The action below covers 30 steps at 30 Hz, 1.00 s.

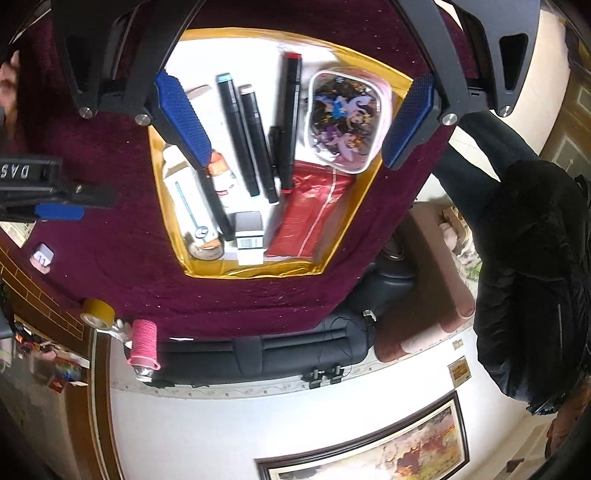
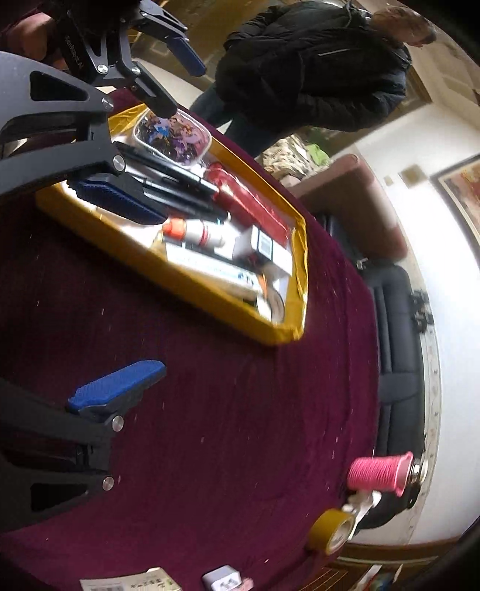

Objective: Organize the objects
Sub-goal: 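Move both open tools away from the tray toward the remaining table items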

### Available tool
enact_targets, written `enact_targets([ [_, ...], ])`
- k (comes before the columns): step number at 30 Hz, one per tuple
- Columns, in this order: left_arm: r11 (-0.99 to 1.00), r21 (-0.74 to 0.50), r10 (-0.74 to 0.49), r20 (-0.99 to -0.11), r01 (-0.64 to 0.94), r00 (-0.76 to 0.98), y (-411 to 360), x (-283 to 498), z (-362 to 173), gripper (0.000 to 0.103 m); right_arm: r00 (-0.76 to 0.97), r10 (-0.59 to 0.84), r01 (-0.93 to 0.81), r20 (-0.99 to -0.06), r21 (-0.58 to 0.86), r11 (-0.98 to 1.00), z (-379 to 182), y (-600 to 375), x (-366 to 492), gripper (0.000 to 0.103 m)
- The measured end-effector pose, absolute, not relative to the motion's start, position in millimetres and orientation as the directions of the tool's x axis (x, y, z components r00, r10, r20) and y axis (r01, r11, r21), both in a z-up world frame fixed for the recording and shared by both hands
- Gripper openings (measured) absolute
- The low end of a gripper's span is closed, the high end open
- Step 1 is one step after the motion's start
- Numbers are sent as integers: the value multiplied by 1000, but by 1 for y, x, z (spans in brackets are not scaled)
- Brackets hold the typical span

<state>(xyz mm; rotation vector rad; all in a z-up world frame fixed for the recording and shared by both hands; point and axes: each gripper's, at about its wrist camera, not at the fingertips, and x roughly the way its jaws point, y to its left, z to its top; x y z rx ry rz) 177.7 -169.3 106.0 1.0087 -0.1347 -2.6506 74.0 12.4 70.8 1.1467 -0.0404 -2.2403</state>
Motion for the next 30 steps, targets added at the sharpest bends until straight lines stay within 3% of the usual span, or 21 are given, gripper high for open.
enact_targets([
  [30,-961,259,-255,-694,97,-673,-77,125,87,93,-586,-412,201,-698,367,-908,78,210,9,84],
])
